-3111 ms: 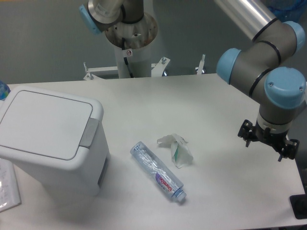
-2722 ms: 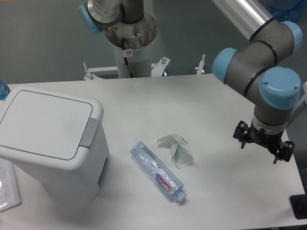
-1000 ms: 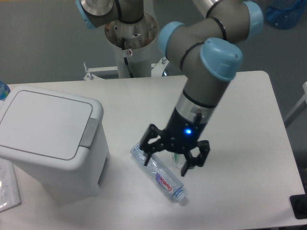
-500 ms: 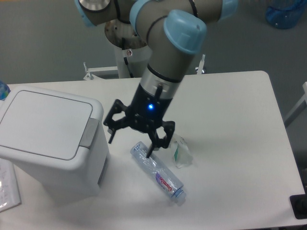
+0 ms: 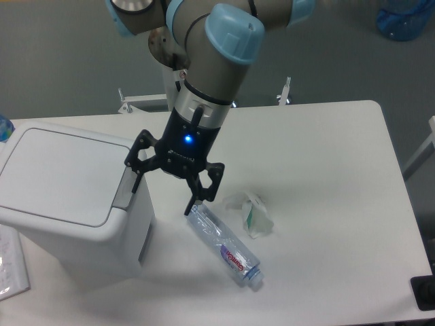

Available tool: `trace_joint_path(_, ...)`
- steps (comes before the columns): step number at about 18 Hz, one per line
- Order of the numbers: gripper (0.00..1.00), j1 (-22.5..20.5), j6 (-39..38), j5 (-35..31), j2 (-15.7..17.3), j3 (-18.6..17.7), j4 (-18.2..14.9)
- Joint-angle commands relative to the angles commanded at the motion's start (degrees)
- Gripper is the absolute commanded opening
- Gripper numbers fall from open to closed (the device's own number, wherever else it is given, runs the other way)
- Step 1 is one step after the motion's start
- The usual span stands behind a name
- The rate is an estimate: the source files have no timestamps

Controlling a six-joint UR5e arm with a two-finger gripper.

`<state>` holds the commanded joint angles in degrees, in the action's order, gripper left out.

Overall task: Open the trash can
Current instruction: 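Push the gripper against the lid edge to flip the lid open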

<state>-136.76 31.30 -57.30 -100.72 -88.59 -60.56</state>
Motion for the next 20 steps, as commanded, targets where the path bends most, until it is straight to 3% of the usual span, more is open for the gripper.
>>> trace_joint_path(20, 1.0, 0.35, -1.24, -0.09, -0.79, -1.23, 3.34)
